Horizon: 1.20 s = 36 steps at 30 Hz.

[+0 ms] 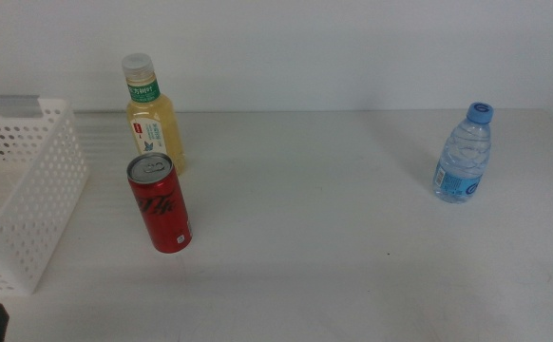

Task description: Use arms to grab the bottles and put them into the dustbin to the left of the table.

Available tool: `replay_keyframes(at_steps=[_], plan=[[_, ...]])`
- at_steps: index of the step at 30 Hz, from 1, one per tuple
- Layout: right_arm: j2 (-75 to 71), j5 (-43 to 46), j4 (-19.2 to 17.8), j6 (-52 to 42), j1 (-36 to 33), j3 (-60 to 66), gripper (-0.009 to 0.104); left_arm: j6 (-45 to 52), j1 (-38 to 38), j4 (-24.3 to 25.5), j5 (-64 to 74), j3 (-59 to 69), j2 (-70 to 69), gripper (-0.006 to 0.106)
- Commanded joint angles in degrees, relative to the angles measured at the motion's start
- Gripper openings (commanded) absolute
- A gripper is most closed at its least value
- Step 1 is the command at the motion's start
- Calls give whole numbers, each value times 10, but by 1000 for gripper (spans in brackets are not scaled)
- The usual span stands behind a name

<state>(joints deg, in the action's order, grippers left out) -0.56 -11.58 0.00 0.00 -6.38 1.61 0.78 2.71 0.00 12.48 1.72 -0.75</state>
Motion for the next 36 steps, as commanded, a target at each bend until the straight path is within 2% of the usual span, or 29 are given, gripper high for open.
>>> replay_keyframes(at_steps=[1, 8, 18, 24, 36], plan=[[-15, 44, 0, -7, 4, -5, 70, -8, 1, -4, -53, 0, 3, 78], [-15, 44, 0, -7, 4, -5, 70, -8, 1, -4, -83, -39, 70, 78], [-15, 44, 0, -7, 4, -5, 70, -8, -1, -4, -102, -190, 215, 78], [-15, 44, 0, -7, 4, -5, 70, -8, -37, 0, -104, -231, 285, 78], [-15, 44, 0, -7, 4, -5, 70, -8, -113, 0, -175, -220, 402, 78]])
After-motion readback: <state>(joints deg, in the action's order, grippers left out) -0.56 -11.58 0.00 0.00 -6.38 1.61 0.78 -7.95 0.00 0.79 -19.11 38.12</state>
